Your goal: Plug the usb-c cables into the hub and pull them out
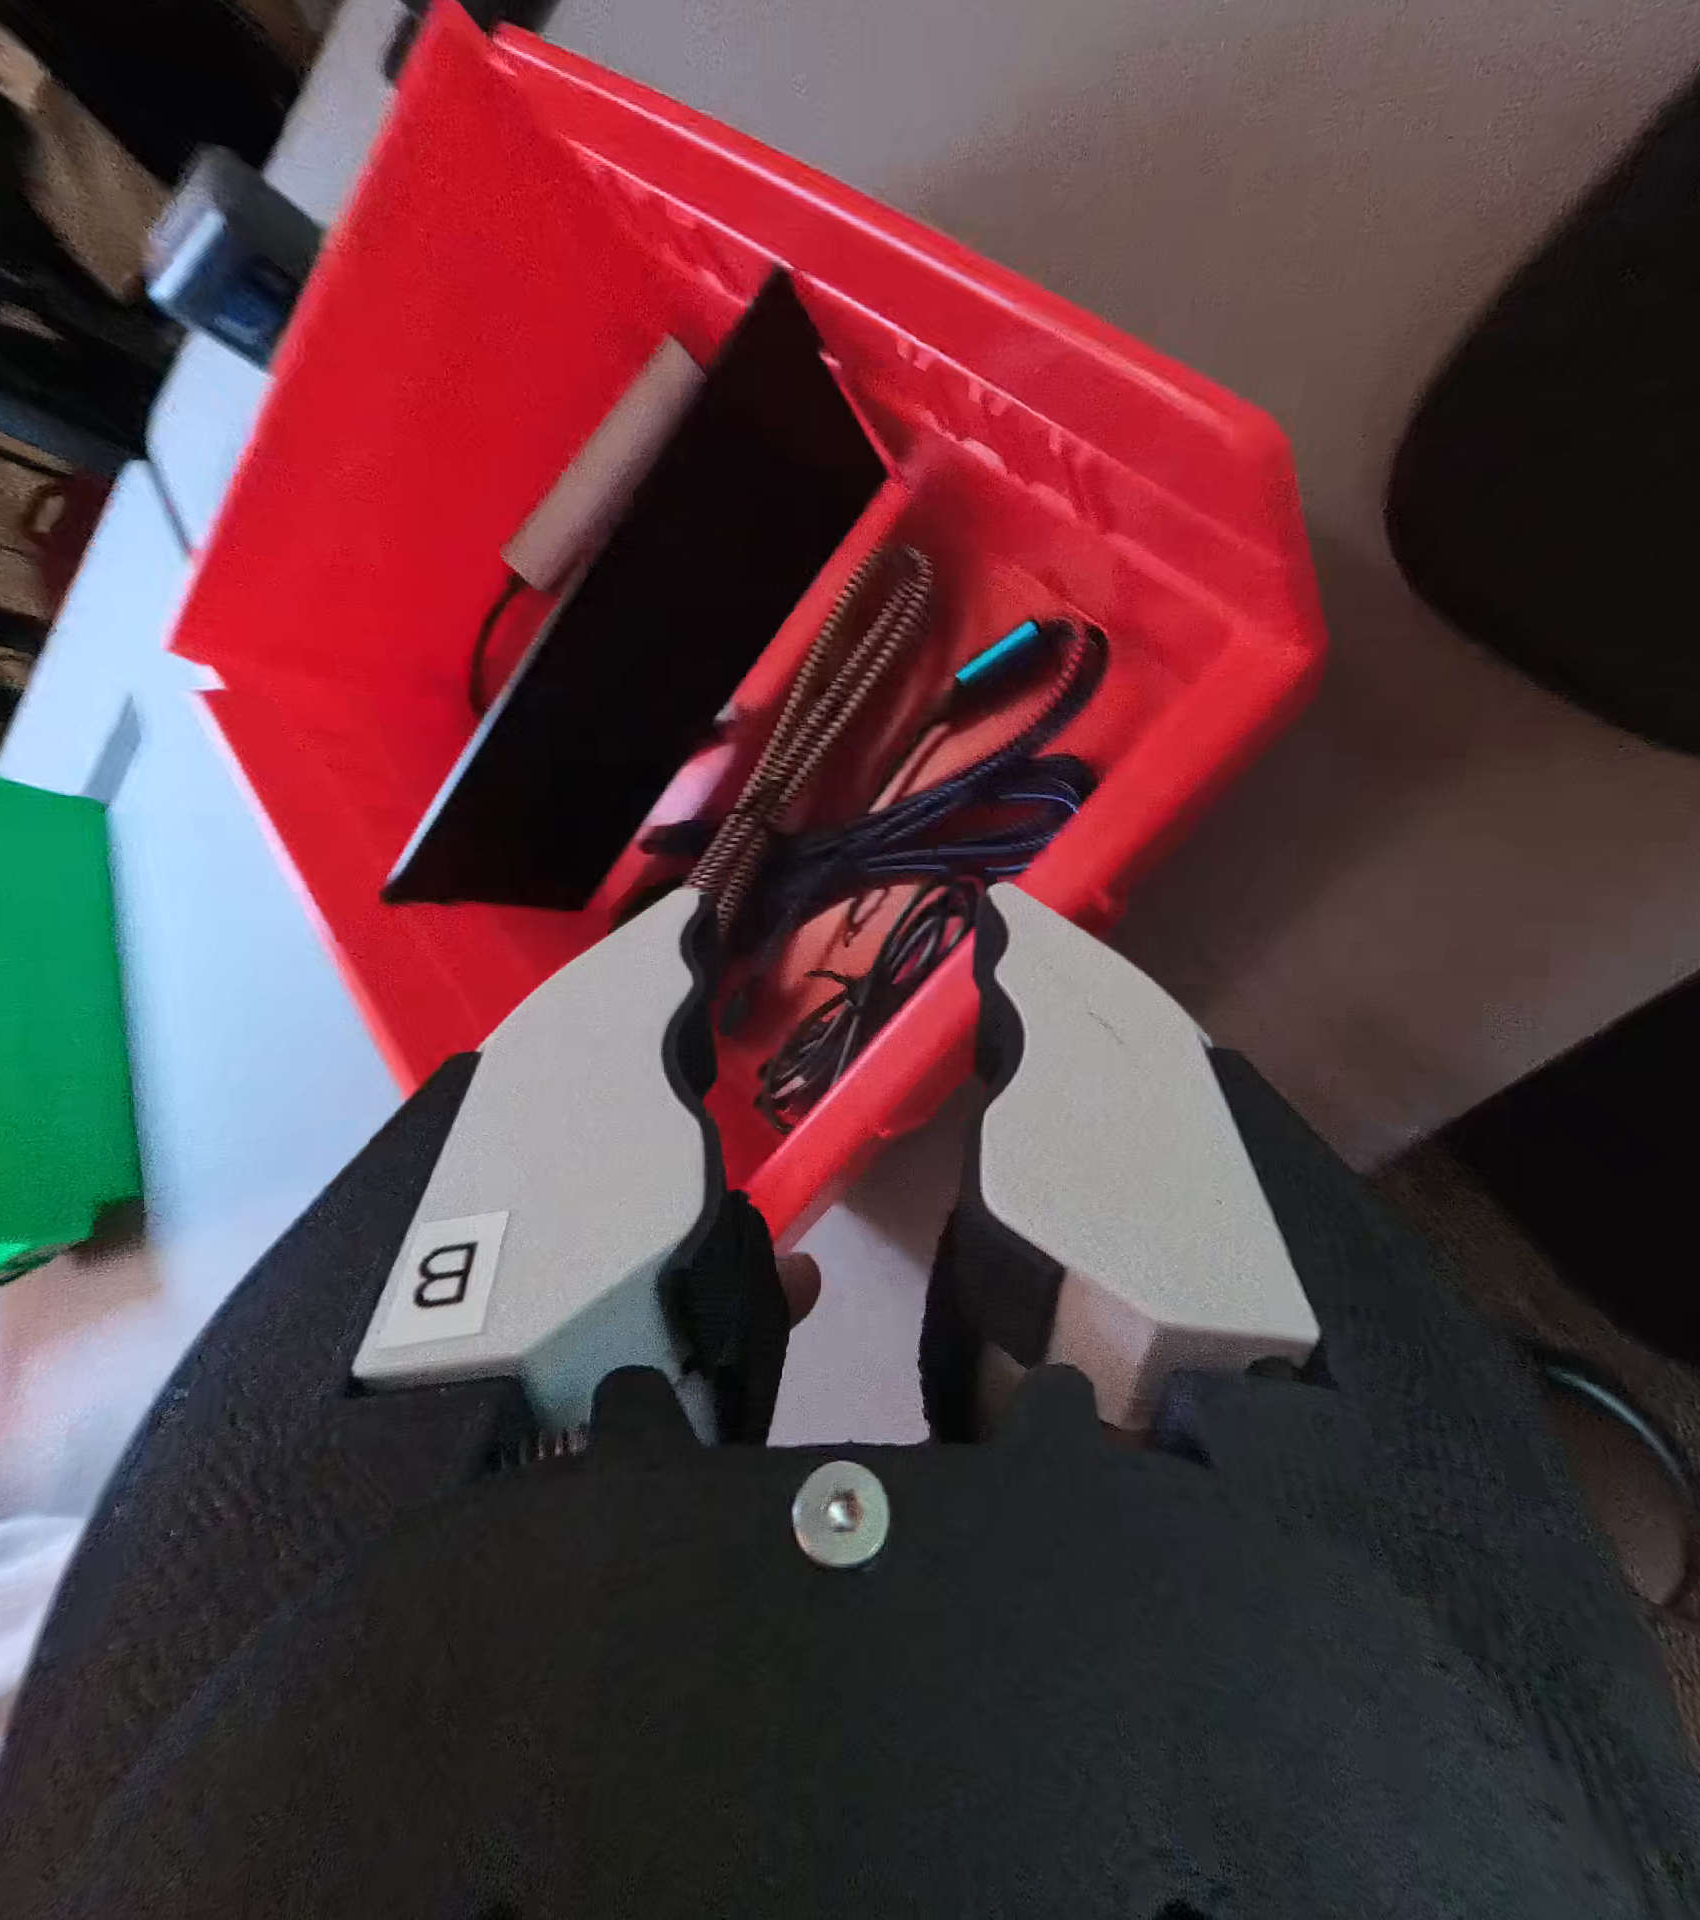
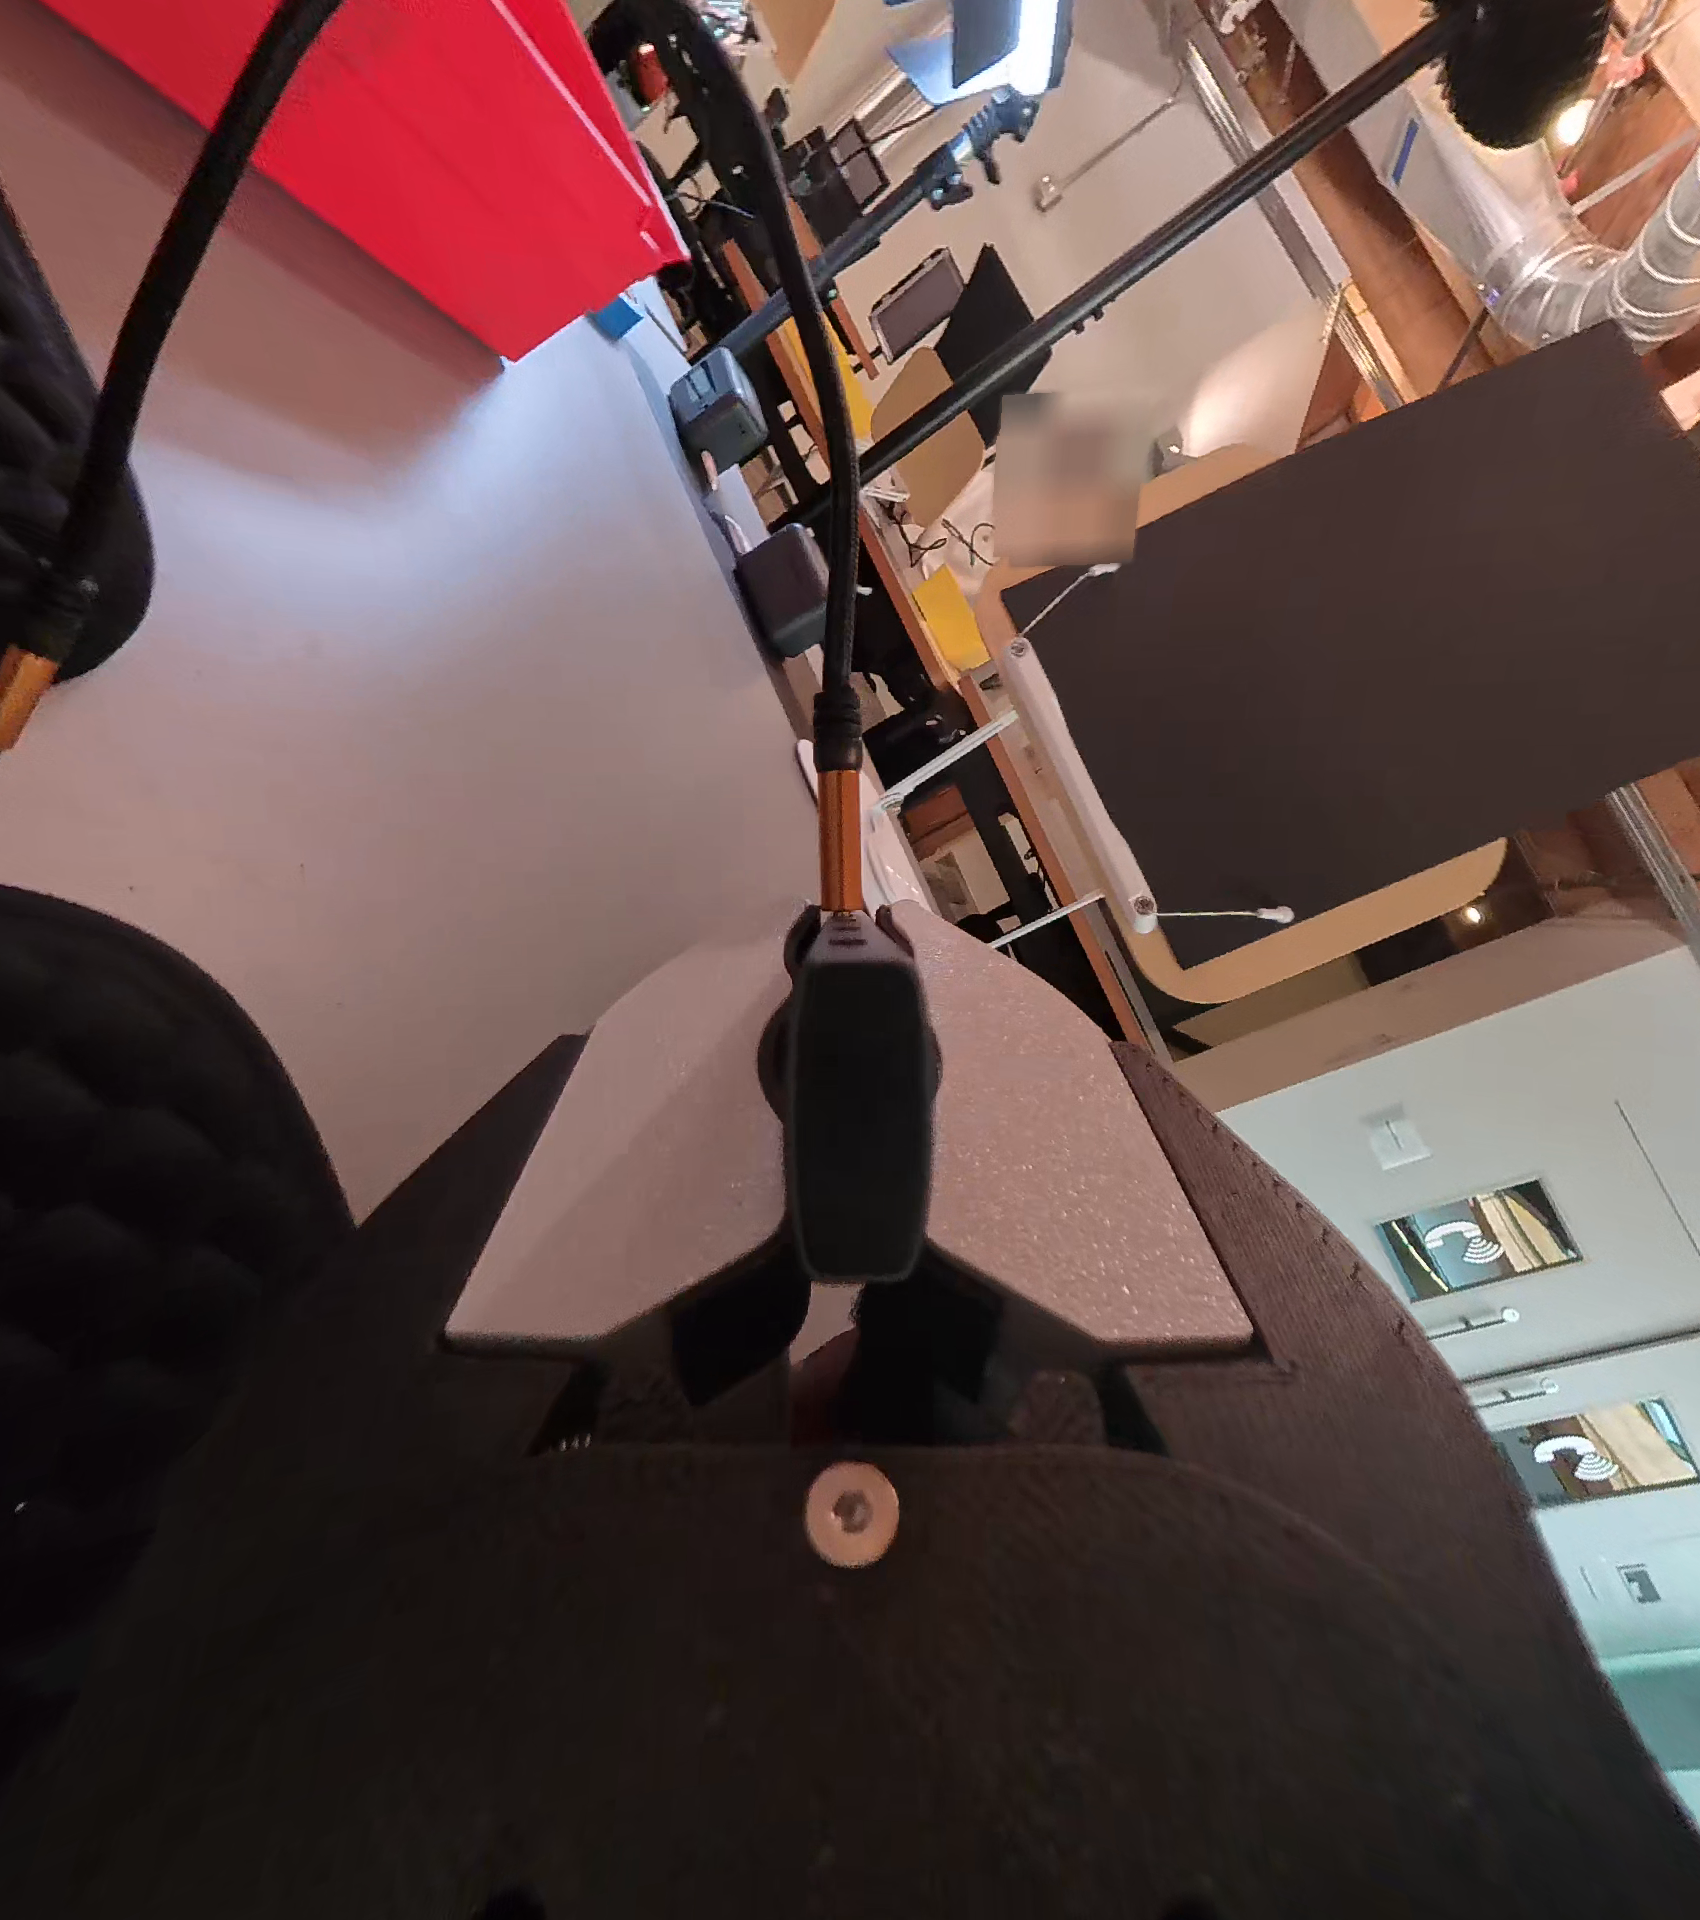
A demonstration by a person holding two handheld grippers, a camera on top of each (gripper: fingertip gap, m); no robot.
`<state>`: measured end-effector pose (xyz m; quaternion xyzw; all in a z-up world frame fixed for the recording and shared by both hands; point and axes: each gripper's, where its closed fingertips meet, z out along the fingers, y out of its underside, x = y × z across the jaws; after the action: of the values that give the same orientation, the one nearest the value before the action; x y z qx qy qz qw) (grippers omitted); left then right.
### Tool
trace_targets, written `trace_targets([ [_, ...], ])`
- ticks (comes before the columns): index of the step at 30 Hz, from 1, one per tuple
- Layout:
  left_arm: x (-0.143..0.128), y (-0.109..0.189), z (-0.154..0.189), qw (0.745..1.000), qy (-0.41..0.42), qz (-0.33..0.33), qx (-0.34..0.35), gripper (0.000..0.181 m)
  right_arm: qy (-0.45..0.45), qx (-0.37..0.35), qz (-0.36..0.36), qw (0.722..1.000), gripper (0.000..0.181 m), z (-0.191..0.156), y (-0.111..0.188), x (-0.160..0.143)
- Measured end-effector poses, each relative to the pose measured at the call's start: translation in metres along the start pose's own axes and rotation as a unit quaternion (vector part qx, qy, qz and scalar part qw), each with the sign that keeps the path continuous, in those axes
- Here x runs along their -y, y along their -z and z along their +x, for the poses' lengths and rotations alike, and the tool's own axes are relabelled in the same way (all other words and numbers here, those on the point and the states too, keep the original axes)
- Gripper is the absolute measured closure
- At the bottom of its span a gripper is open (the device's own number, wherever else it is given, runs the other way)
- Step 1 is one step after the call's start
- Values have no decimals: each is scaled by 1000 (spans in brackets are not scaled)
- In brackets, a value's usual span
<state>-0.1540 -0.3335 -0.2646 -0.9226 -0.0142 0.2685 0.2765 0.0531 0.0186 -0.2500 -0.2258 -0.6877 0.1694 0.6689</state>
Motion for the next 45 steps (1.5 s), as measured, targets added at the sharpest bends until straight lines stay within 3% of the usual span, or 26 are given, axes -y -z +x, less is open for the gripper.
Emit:
trace_targets([
  [4,7,-17,-5,1000,-21,10,-3,138,7,17,0,1000,171,-8,-2,-2],
  [8,-8,-35,-20,995,-64,-75,-9,144,10,27,5,1000,171,-12,-2,-2],
  [11,-1,-60,-19,991,-94,-78,-52,155,15,41,8,999,171,-18,-3,-2],
  [21,-20,-116,-17,969,-142,-165,-119,152,18,60,5,998,171,-26,-5,-3],
  [23,-24,-126,-17,967,-136,-175,-125,166,17,59,6,998,171,-25,-5,-3],
  [27,-21,-113,-25,969,-117,-184,-118,173,16,60,12,998,171,-26,-5,-1],
  [29,-8,-97,-39,982,-97,-145,-75,174,20,64,8,998,171,-28,-6,-2],
  [32,25,-65,-54,999,-33,-27,-28,174,25,68,5,997,171,-32,-7,-2],
  [35,64,-26,-66,991,41,123,9,174,13,66,15,998,171,-30,-6,2],
  [38,106,16,-53,953,91,285,-40,173,-6,62,25,998,171,-26,-4,4],
  [41,140,52,-26,895,119,409,-132,174,-19,61,33,997,171,-24,-3,5],
  [45,165,74,16,834,117,480,-245,174,-15,58,34,998,171,-24,-3,6],
])
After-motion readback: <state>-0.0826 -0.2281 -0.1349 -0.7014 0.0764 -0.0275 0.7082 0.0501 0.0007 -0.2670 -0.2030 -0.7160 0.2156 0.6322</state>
